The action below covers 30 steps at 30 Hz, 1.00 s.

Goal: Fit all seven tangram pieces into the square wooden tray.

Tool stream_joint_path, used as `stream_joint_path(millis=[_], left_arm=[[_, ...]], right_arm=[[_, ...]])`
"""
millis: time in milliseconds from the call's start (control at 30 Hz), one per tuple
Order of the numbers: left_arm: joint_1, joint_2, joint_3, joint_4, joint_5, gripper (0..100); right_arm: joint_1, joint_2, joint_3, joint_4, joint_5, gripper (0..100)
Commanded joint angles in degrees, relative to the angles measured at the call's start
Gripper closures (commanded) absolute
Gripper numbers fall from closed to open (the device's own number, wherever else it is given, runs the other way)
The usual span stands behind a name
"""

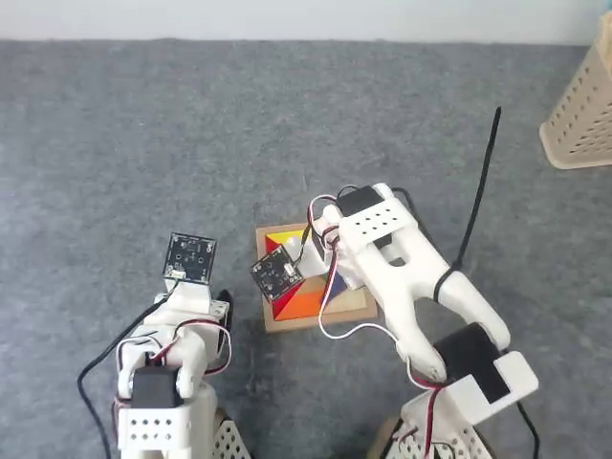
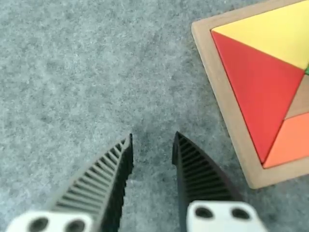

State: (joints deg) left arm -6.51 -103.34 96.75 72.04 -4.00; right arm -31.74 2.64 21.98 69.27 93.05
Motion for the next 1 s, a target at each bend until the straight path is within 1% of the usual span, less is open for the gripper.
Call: stream_joint_path(millis=[0,67,233,333,500,567,600,667,800,967], left_arm=[[0.09,-0.88,-0.22,0.26,0.44,87],[0.0,-0.88,-0.22,0.26,0.44,87],[0.0,-0.88,-0.22,0.26,0.44,87],[0.0,-0.88,-0.22,0.26,0.44,87],[0.0,-0.88,-0.22,0.26,0.44,87],[0.0,-0.88,-0.22,0.26,0.44,87],[0.0,-0.88,-0.22,0.26,0.44,87],[0.0,-0.88,-0.22,0.26,0.44,87],[0.0,-0.88,-0.22,0.26,0.44,87],[0.0,-0.88,-0.22,0.26,0.44,87]], right_arm=[[-2.51,-4.44,-2.81,2.95,-2.11,91.3],[-3.74,-6.46,-2.81,4.97,-2.81,91.3],[-6.29,-11.65,-2.81,5.41,-7.03,91.3],[-6.2,-12.53,-2.46,6.37,-8.88,91.3],[-6.02,-13.32,2.73,5.85,-9.32,91.4],[-5.93,-14.11,4.31,3.91,-9.85,94.0],[-5.67,-14.73,5.1,2.86,-11.6,96.2],[-5.14,-16.84,6.68,1.19,-18.37,99.3],[-2.77,-23.6,11.34,-3.56,-33.14,98.5],[2.51,-32.66,25.23,-17.01,-44.13,99.2]])
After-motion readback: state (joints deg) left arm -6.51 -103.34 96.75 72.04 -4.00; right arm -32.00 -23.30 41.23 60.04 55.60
